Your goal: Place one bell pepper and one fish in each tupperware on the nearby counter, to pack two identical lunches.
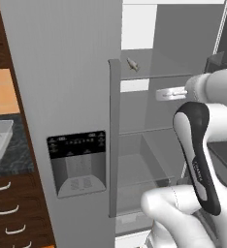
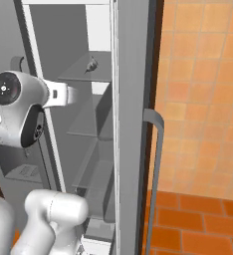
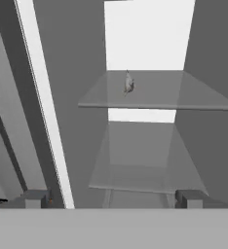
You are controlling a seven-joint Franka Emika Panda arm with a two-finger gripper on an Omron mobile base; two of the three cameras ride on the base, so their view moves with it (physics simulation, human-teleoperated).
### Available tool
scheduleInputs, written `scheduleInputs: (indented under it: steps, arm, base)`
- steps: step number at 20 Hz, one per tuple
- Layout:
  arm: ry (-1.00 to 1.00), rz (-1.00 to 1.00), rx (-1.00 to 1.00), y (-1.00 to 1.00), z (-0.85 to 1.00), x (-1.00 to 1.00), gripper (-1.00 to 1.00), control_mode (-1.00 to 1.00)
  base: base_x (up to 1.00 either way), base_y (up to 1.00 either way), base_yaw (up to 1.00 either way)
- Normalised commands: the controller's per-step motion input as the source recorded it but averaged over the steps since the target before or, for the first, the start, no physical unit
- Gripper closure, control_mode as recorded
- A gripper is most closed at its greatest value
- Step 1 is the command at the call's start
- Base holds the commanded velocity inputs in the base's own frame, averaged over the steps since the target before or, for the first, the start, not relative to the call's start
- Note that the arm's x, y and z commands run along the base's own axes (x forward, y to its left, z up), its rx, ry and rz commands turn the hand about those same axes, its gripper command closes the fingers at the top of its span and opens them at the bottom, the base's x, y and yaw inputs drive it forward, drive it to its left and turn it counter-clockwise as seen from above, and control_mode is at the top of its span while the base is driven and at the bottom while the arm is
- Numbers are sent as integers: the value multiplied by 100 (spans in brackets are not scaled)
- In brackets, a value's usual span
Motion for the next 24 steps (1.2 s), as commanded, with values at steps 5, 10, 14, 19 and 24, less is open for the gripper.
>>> scheduleInputs:
  steps: [5, 10, 14, 19, 24]
  arm:
    - [0, 0, -10, -7, 51, 76, -100, -100]
    - [12, 0, 3, -25, 11, 84, -100, -100]
    - [14, 1, 11, -12, -4, 100, -100, -100]
    - [17, 12, 11, 4, -34, 100, -100, -100]
    - [6, 8, 2, 23, -37, 100, -100, -100]
  base:
    - [0, 0, 0]
    - [0, 0, 0]
    - [0, 0, 0]
    - [0, 0, 0]
    - [0, 0, 0]
